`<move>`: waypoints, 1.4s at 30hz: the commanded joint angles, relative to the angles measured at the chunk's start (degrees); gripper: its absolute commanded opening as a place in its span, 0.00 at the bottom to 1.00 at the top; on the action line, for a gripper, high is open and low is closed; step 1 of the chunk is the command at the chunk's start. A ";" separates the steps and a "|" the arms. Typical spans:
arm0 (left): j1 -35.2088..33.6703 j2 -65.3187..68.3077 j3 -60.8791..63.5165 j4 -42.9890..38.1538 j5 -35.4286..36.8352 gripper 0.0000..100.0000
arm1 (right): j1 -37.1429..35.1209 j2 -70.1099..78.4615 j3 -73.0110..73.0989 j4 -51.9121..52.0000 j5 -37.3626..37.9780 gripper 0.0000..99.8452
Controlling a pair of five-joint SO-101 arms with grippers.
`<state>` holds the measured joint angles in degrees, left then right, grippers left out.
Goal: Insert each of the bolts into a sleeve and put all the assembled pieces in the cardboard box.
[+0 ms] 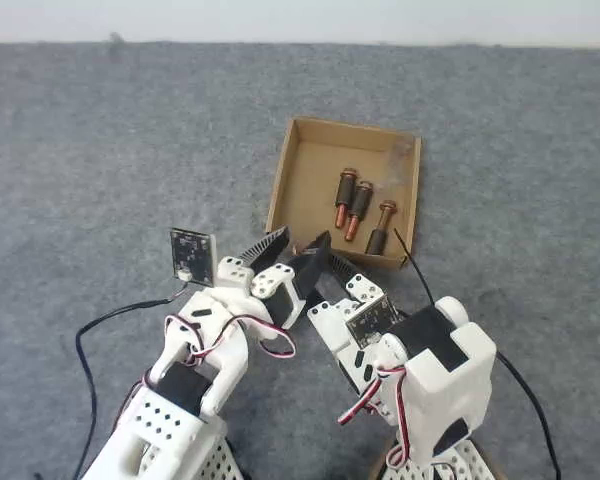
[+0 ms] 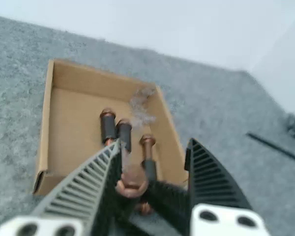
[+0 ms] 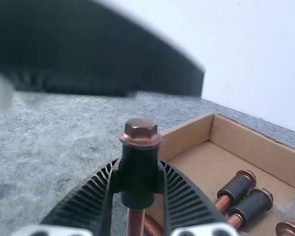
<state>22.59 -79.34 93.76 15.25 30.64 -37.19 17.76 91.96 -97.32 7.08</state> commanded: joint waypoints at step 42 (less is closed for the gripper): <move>-18.90 -1.32 -6.55 24.70 -6.15 0.01 | 1.98 -3.56 -0.18 -0.57 -0.18 0.01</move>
<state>4.13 -79.34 87.60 36.44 27.38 -36.84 17.76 91.87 -97.32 7.08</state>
